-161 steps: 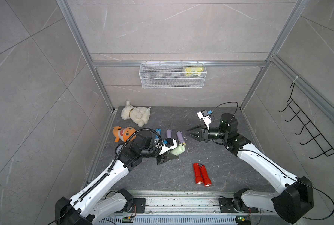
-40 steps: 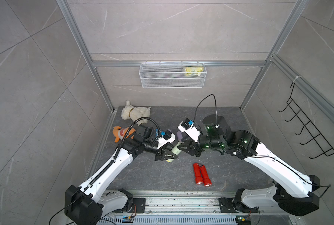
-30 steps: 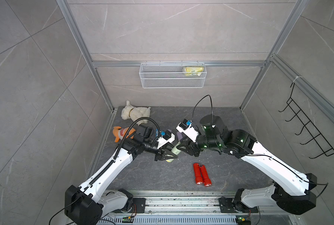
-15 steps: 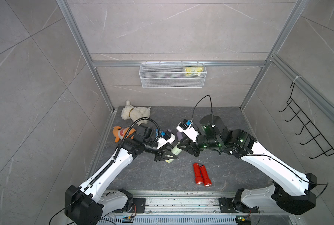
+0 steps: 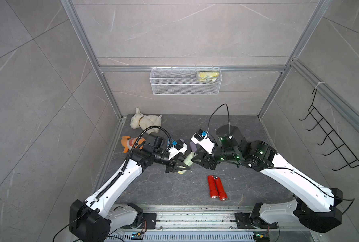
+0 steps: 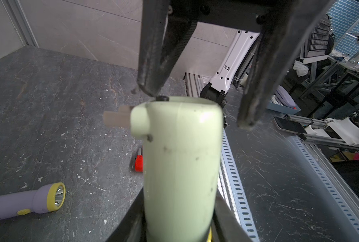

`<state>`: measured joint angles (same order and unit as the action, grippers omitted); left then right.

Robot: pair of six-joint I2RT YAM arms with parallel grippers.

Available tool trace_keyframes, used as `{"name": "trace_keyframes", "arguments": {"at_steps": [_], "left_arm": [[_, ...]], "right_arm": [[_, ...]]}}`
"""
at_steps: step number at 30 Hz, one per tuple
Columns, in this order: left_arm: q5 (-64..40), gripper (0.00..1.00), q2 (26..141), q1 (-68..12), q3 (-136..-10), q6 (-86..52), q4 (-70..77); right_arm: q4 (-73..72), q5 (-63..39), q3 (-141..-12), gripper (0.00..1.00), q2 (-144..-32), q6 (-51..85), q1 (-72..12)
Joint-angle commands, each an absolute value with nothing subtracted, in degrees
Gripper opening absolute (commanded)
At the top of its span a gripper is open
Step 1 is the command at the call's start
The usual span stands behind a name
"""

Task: Close the plug at the bottom of the flashlight
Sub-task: Close the plug of the flashlight.

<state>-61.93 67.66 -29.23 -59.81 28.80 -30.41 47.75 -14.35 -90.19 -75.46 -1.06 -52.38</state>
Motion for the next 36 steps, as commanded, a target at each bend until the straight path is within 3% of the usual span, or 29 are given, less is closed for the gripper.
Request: {"name": "trace_keyframes", "arguments": {"at_steps": [1,15,31,36], "left_arm": [[-65.13,0.00,66.25,-28.96,-61.70,29.10,-28.72],[-65.03,0.00,66.17,-28.82,-61.55,29.53,-29.36],[-65.74,0.00,66.36,-28.82,-61.38,29.79,-30.15],[-65.66,0.00,66.85,-28.78,-61.61,29.79,-29.97]], "right_arm": [[48.51,-14.55,-89.65,0.50,-74.85,-0.27,-51.66],[48.25,-18.19,-89.63,0.46,-77.21,-0.17,-51.50],[49.11,-14.96,-93.22,0.52,-78.04,-2.01,-51.41],[49.78,-16.45,-94.22,0.48,-78.59,-2.16,-51.48]]}}
